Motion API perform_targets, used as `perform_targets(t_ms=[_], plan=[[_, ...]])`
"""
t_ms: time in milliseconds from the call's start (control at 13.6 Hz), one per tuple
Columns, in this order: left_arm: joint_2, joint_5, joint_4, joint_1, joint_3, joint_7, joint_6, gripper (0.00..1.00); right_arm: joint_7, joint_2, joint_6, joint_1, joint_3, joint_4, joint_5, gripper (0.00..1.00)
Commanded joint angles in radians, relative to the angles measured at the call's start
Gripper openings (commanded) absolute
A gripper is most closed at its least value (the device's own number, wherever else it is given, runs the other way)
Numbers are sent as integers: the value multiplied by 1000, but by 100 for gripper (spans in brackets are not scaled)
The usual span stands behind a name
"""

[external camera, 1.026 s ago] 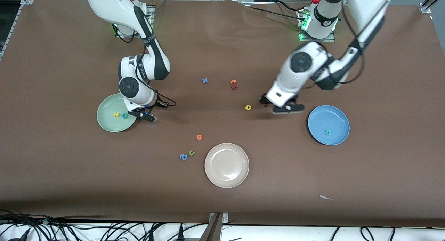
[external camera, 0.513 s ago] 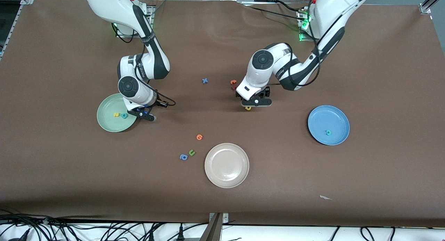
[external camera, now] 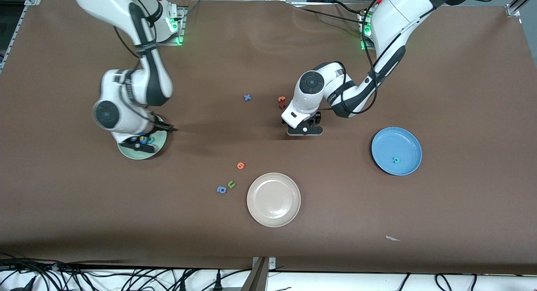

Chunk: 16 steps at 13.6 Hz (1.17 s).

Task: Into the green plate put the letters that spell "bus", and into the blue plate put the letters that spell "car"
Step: 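Grasp the yellow u with the right gripper while the left gripper reaches the a, then place the u on the green plate while the left gripper grasps the a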

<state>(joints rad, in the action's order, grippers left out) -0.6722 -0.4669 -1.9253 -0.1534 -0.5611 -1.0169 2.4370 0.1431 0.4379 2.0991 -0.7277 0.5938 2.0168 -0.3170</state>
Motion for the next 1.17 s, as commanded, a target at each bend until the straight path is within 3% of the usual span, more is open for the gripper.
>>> perform_targets(t_ms=[0,293,440,660,953,1099], plan=[[-27,-36,25,-14,10,-3,10,78,-117,-1,-21,14,46,3,6,99],[-38,-44,25,-12,13,-2,30,70,-109,-13,-25,7,41,-24,7,100],[-43,-64,26,-14,18,-2,30,67,-119,-48,-104,8,44,-77,7,100],[-46,-73,28,-12,29,0,49,65,-119,-54,-278,13,75,-264,12,100],[-47,-73,28,-12,32,-2,57,54,-122,-54,-512,19,148,-504,35,100],[-50,-73,26,-14,32,-3,60,48,-122,-70,-591,24,147,-593,106,100]])
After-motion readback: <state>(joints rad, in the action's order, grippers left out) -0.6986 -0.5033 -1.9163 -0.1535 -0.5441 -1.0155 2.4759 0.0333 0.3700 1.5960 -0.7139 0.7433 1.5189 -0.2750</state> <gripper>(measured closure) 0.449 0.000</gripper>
